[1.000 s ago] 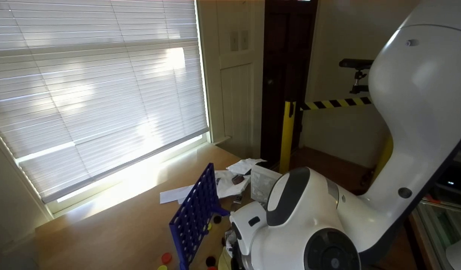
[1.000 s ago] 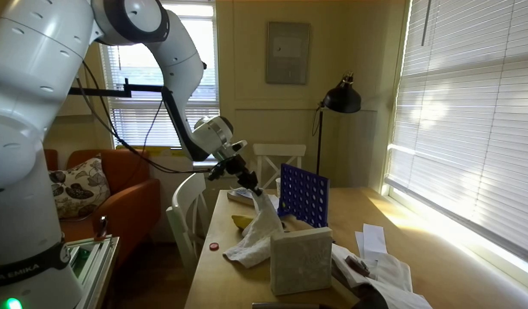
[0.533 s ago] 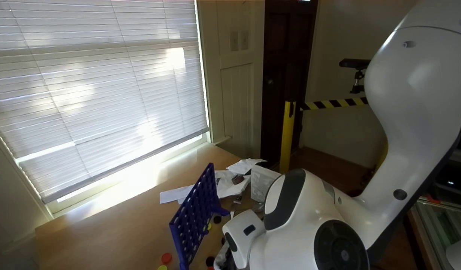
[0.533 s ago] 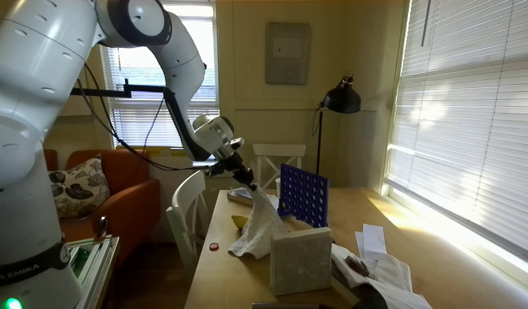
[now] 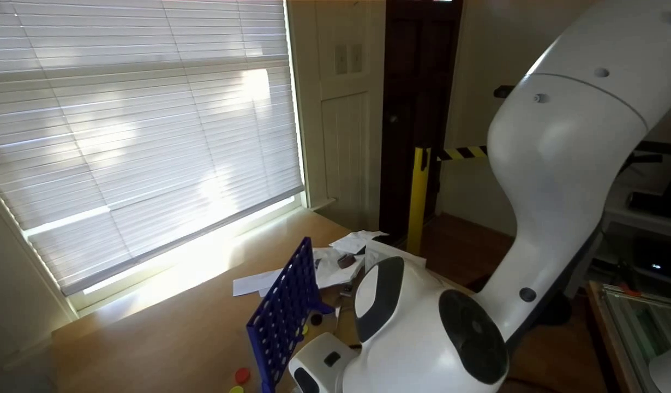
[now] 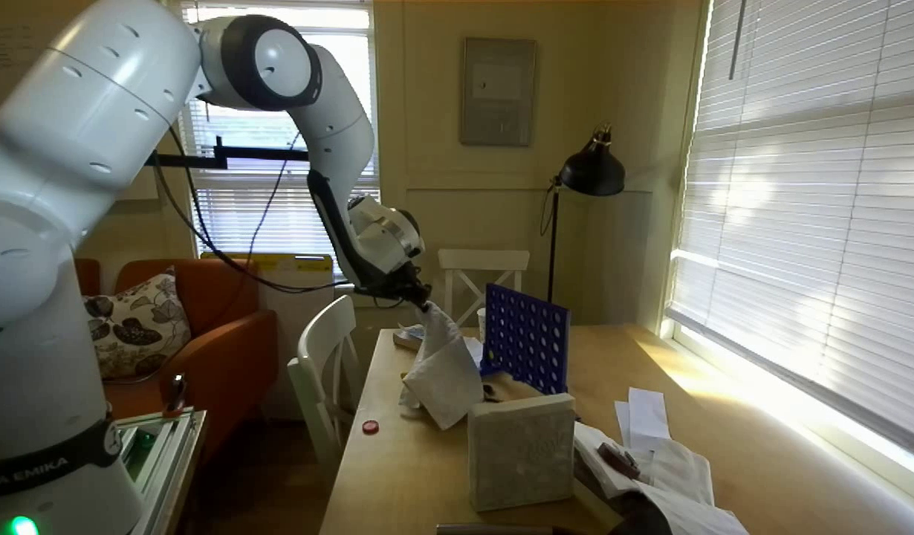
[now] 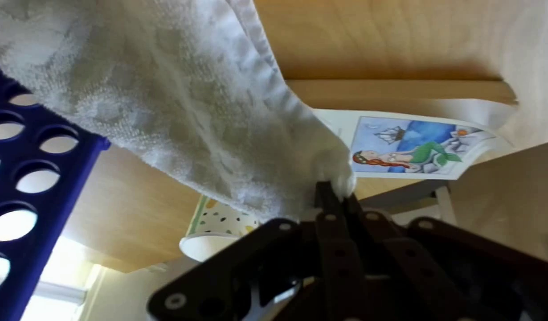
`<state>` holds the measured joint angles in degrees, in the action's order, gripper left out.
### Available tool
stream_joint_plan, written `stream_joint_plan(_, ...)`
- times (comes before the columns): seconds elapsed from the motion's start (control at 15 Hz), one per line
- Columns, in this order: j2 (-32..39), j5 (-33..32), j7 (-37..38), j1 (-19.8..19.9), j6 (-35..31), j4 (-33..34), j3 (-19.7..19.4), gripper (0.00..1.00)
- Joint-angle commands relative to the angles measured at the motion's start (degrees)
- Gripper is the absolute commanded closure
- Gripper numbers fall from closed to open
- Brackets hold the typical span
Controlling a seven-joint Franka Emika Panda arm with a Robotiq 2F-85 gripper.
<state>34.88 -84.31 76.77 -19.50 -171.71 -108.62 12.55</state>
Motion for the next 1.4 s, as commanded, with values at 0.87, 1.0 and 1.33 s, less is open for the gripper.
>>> stream_joint_plan(0.87,-8.82,5.76,2.74,1.97,14.23,-11.35,0.48,0.09)
stream_joint_plan(1.0,-12.19,7.57,3.85,1.98,19.99,-15.24,0.75,0.0)
stream_joint_plan(1.33,-20.63,11.6,10.82,5.02,24.53,-28.23,-1.11,0.0)
